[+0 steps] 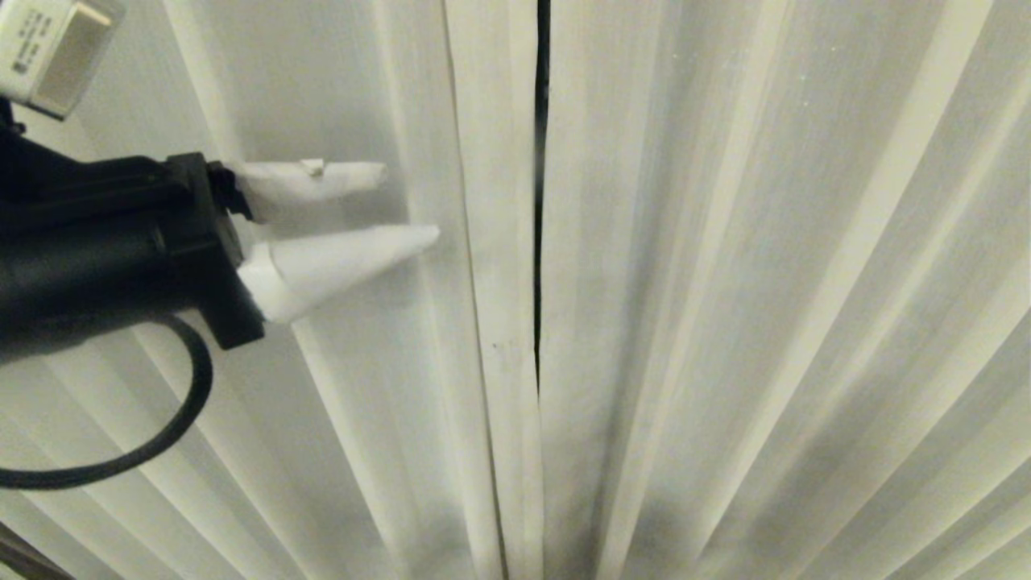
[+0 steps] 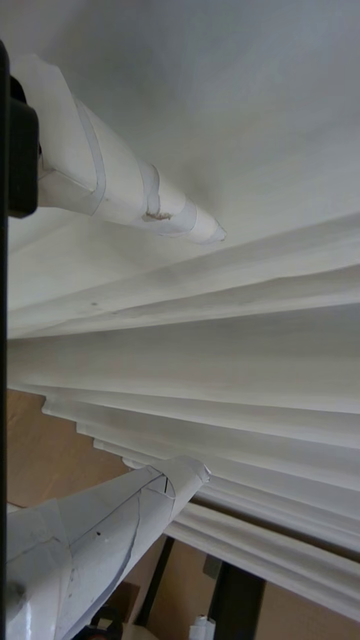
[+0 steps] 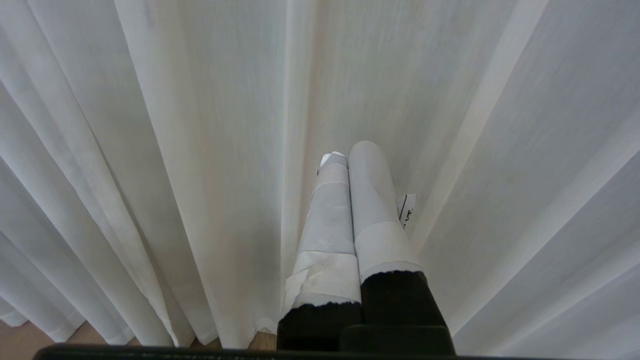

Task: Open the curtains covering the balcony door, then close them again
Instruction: Pull the inner curtains open on both sides

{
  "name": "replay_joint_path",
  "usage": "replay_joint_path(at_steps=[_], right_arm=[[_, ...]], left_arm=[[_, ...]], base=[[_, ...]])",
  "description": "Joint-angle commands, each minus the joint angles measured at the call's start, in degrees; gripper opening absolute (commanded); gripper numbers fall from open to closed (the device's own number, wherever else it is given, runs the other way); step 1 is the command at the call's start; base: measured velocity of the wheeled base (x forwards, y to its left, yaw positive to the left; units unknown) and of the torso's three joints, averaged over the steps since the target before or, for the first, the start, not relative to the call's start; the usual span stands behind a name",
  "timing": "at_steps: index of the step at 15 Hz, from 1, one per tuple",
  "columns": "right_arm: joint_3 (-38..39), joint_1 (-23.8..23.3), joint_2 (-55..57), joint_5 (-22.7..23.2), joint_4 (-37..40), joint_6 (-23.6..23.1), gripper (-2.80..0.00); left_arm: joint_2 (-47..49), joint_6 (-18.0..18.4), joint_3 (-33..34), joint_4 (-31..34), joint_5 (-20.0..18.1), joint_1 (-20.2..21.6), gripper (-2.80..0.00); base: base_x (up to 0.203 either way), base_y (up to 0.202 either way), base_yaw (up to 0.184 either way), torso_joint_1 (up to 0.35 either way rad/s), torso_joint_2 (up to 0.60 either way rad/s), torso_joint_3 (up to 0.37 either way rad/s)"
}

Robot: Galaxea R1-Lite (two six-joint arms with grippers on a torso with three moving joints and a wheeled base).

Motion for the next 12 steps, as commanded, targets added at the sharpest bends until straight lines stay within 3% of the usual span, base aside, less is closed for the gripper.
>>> replay_joint_path(at_steps=[1, 10, 12], right_arm=[[0.0, 0.0, 0.1, 0.0, 0.0, 0.0, -2.8], [0.0, 0.0, 0.1, 0.0, 0.0, 0.0, -2.8], [0.0, 0.0, 0.1, 0.0, 0.0, 0.0, -2.8]], left_arm=[[3.7, 0.0, -2.7, -0.1, -0.2, -0.5, 0.0], [12.2, -1.2, -13.8, 0.0, 1.3, -0.8, 0.0], [13.7, -1.2, -16.1, 0.0, 3.7, -1.3, 0.0]], base=[[0.0, 0.0, 0.0, 0.0, 0.0, 0.0], [0.0, 0.0, 0.0, 0.0, 0.0, 0.0], [0.0, 0.0, 0.0, 0.0, 0.0, 0.0]])
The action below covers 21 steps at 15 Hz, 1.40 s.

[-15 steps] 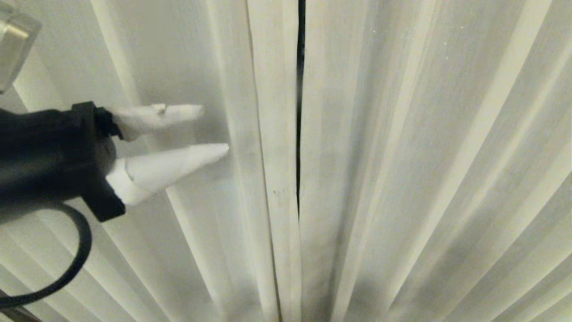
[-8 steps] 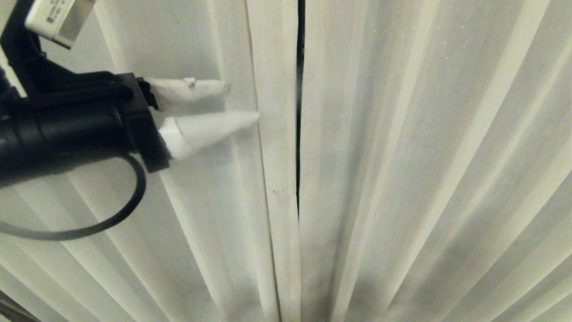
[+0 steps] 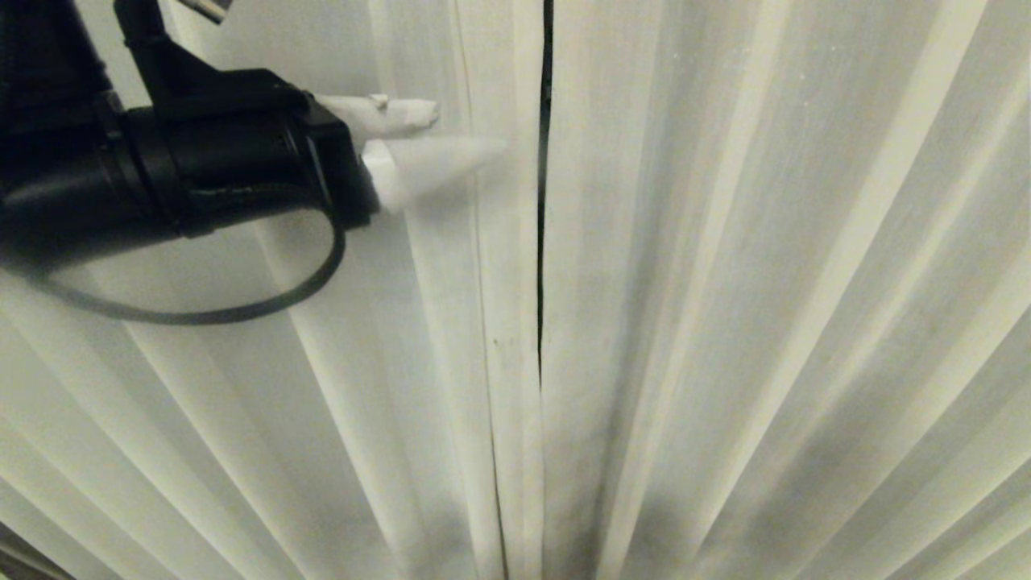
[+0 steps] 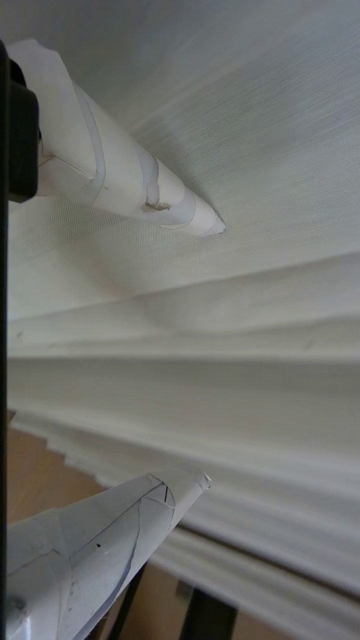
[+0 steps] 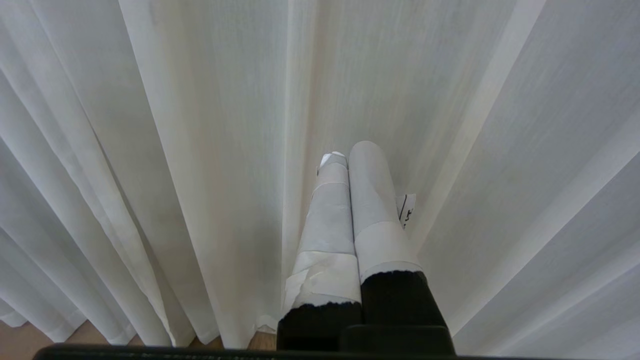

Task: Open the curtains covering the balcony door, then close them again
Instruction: Pull the inner curtains open on both sides

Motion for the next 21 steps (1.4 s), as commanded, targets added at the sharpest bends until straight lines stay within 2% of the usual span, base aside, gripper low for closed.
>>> replay_joint_path(at_steps=[1, 4, 7, 8, 10, 12, 18, 21], right_arm=[[0.0, 0.0, 0.1, 0.0, 0.0, 0.0, -2.8], [0.0, 0.0, 0.1, 0.0, 0.0, 0.0, -2.8], [0.0, 0.0, 0.1, 0.0, 0.0, 0.0, -2.8], [0.0, 0.0, 0.1, 0.0, 0.0, 0.0, -2.8], [0.0, 0.0, 0.1, 0.0, 0.0, 0.0, -2.8], [0.0, 0.0, 0.1, 0.0, 0.0, 0.0, -2.8], [0.0, 0.0, 0.1, 0.0, 0.0, 0.0, -2.8], [0.0, 0.0, 0.1, 0.0, 0.0, 0.0, -2.8]], left_arm=[[2.8, 0.0, -3.1, -0.1, 3.4, -1.1, 0.0], [4.5, 1.2, -6.4, 1.0, 7.5, -1.9, 0.0], [4.9, 6.3, -8.1, 4.8, 12.9, -1.9, 0.0], [4.9, 6.8, -8.2, 5.0, 13.5, -2.0, 0.0], [5.0, 7.0, -9.1, 5.4, 14.8, -2.0, 0.0], [6.1, 7.7, -12.3, 6.9, 17.6, -2.2, 0.0], [9.6, 8.1, -21.9, 15.4, 22.8, -3.5, 0.0], [11.9, 8.0, -25.7, 16.0, 23.7, -4.5, 0.0]], base=[[0.0, 0.0, 0.0, 0.0, 0.0, 0.0], [0.0, 0.0, 0.0, 0.0, 0.0, 0.0], [0.0, 0.0, 0.0, 0.0, 0.0, 0.0], [0.0, 0.0, 0.0, 0.0, 0.0, 0.0], [0.0, 0.0, 0.0, 0.0, 0.0, 0.0], [0.0, 0.0, 0.0, 0.0, 0.0, 0.0], [0.0, 0.0, 0.0, 0.0, 0.0, 0.0], [0.0, 0.0, 0.0, 0.0, 0.0, 0.0]])
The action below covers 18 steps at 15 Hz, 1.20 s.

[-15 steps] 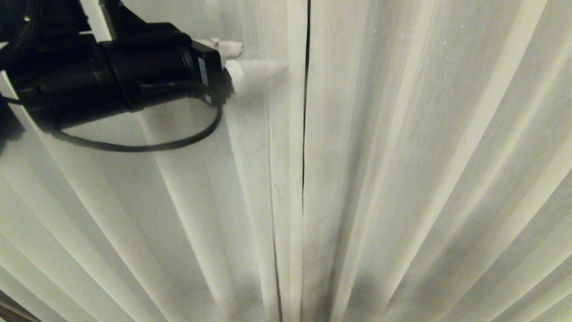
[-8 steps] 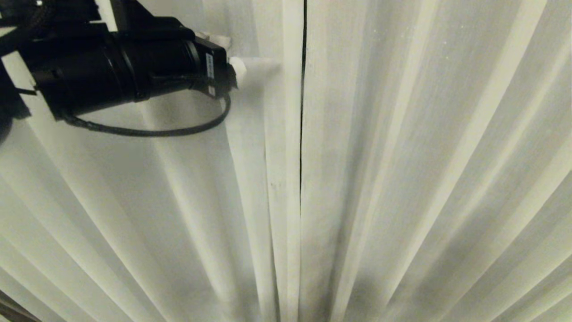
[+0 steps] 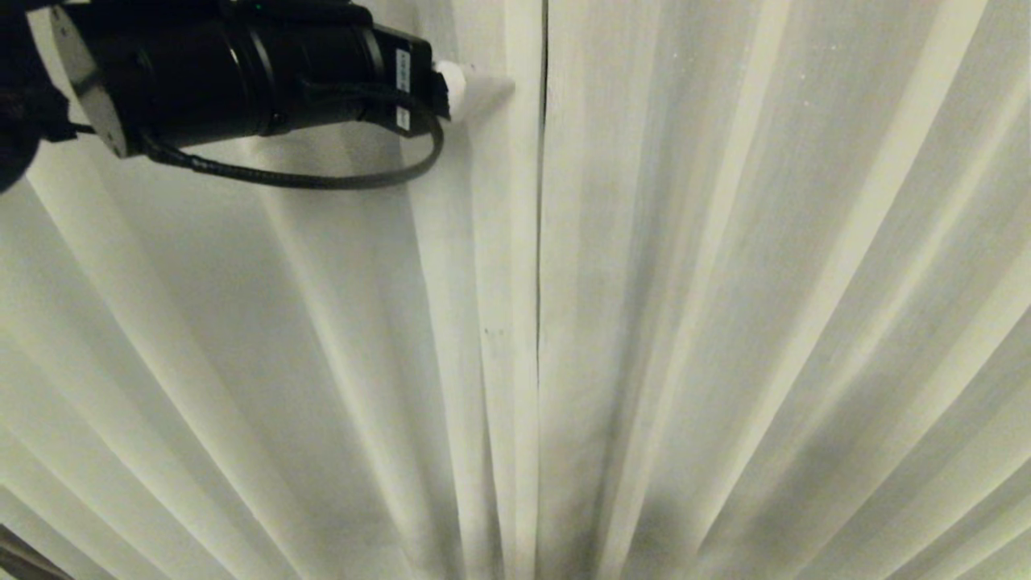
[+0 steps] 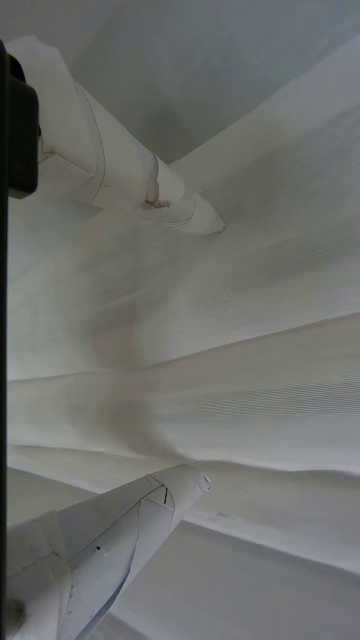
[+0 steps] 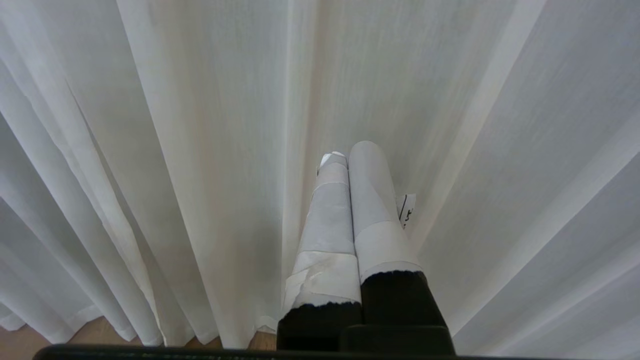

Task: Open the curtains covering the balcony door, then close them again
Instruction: Pull the inner curtains open on both sides

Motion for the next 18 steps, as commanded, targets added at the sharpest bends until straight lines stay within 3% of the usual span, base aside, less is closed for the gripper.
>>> replay_joint_path(at_steps=[1, 9, 18], right_arm=[[0.0, 0.0, 0.1, 0.0, 0.0, 0.0, -2.8], [0.0, 0.0, 0.1, 0.0, 0.0, 0.0, -2.8], [0.0, 0.0, 0.1, 0.0, 0.0, 0.0, -2.8]], left_arm=[[2.9, 0.0, -3.2, 0.1, 1.4, -0.9, 0.0], [7.1, -0.2, -7.3, -0.1, 9.9, -1.7, 0.0], [9.7, -0.5, -10.4, -0.5, 10.9, -1.7, 0.0]], base=[[0.0, 0.0, 0.0, 0.0, 0.0, 0.0], [0.0, 0.0, 0.0, 0.0, 0.0, 0.0], [0.0, 0.0, 0.0, 0.0, 0.0, 0.0]])
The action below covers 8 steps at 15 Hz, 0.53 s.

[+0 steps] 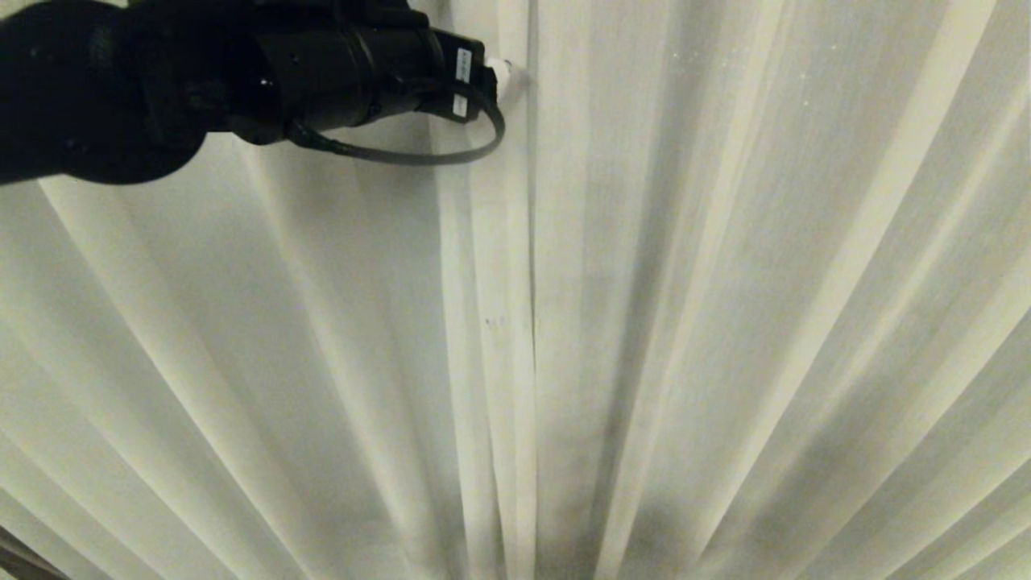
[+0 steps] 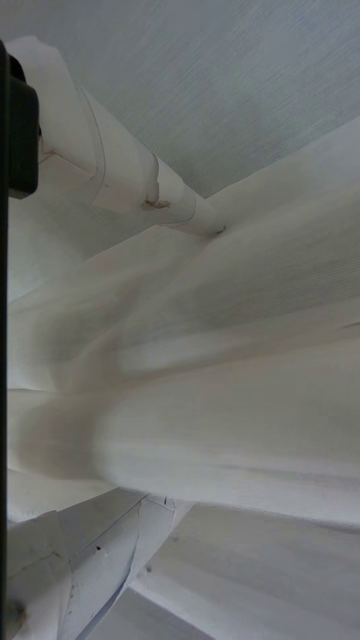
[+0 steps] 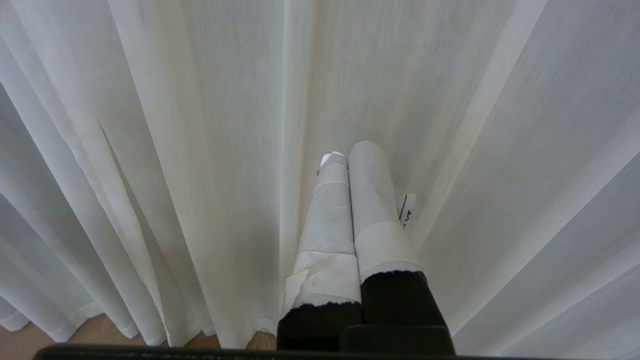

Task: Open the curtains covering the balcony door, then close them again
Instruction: Pull the inner curtains open on both sides

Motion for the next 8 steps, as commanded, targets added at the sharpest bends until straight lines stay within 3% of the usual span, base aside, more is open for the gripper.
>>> replay_joint_path(at_steps=[1, 6, 7, 8], right_arm=[[0.0, 0.0, 0.1, 0.0, 0.0, 0.0, -2.8], [0.0, 0.0, 0.1, 0.0, 0.0, 0.0, -2.8], [0.0, 0.0, 0.1, 0.0, 0.0, 0.0, -2.8], [0.0, 0.0, 0.1, 0.0, 0.0, 0.0, -2.8]], left_arm=[[0.4, 0.0, -0.3, -0.1, 0.1, 0.1, 0.0], [0.9, -2.2, -0.1, -1.4, 0.1, 0.2, 0.0], [0.9, -2.2, -0.2, -1.4, 0.1, 0.2, -2.8], [1.0, -2.2, -0.2, -1.4, 0.1, 0.2, -2.8]], base=[[0.0, 0.0, 0.0, 0.0, 0.0, 0.0], [0.0, 0.0, 0.0, 0.0, 0.0, 0.0], [0.0, 0.0, 0.0, 0.0, 0.0, 0.0], [0.0, 0.0, 0.0, 0.0, 0.0, 0.0]])
